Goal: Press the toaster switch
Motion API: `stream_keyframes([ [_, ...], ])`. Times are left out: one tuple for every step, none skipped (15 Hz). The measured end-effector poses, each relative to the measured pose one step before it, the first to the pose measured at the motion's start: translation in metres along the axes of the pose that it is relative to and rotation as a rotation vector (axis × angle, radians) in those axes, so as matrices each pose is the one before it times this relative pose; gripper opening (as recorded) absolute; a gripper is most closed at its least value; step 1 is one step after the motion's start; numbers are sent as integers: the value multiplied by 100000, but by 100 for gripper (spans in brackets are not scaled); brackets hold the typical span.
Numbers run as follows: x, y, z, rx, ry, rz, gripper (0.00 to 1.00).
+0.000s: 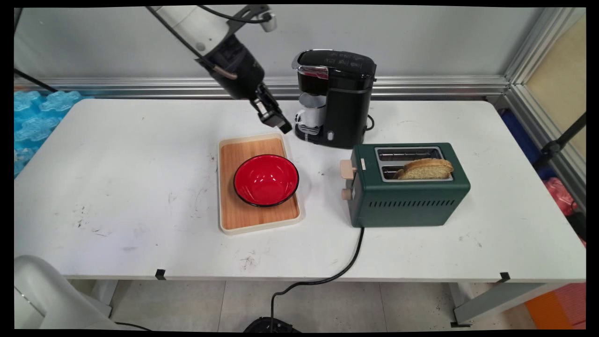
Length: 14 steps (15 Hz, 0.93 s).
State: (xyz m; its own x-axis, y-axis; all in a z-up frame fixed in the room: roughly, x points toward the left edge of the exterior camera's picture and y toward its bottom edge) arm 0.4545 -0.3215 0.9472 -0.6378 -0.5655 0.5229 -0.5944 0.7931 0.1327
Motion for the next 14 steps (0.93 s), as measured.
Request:
stream_keyframes([
  [572,419,186,405,-237,1555,0],
  [367,290,116,145,-91,843,0],
  [524,414,155,264,-82,1079,0],
  [626,477,184,219,2,1123,0],
  [595,452,168,26,310,667,0],
  [515,383,145,-27,392,500,0],
  [560,423,157,-138,520,493,0],
  [546,391,159,-116,544,450,0],
  [456,307,141,-83,468,366,0],
  [470,318,149,-76,483,350,0],
  [434,301,152,-92,428,344,0],
  [284,201,102,-58,283,222,0],
  [239,206,106,-109,198,168,0],
  [243,253,127,-126,188,121,0],
])
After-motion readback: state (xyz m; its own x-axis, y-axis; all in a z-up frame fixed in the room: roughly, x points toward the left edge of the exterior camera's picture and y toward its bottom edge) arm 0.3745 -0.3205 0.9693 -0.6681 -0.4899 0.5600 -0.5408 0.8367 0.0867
